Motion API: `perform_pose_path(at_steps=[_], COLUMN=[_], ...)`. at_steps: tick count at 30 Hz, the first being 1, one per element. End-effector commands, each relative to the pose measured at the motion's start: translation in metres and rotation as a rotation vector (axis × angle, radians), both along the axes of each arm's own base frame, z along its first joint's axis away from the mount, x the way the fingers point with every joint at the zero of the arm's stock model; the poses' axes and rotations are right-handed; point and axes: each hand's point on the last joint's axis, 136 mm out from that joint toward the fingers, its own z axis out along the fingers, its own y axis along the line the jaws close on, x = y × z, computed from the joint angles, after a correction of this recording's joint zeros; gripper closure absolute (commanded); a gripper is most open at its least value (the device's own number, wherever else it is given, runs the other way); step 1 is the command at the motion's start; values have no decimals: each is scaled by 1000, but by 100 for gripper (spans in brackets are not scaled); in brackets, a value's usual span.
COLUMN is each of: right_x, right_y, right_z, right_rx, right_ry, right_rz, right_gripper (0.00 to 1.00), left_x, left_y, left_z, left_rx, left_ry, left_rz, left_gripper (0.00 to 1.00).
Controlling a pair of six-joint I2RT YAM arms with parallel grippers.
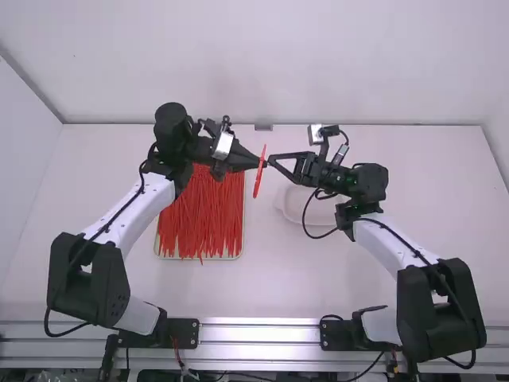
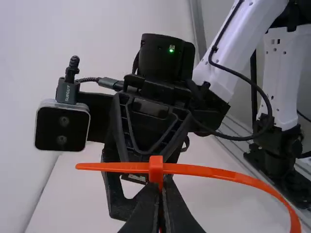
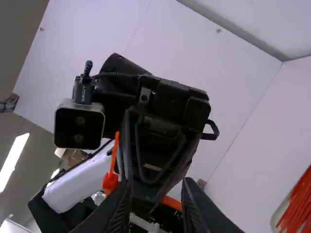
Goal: Fasten the cable tie
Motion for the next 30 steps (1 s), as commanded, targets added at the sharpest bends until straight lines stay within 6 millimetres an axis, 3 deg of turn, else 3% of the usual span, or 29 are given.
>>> perform_pose_path(at_steps=[1,7,20,30], right_x=[1,-4,-3,-4], right_y=[-1,1,3,5], right_z=[5,11,13,13], right_rx=[12,28,40,41], right_ry=[1,-9,0,1], right_rz=[-3,14,4,10], right_gripper=[70,70,69,78], left_x=[-12,-14,-21,-21], left_y=[1,2,-8,-8], left_z=[2,-9,-9,-10], left_rx=[0,1,1,3], left_ry=[-4,1,1,12], left_rz=[-25,-24,-54,-53], left_gripper=[99,98,99,99])
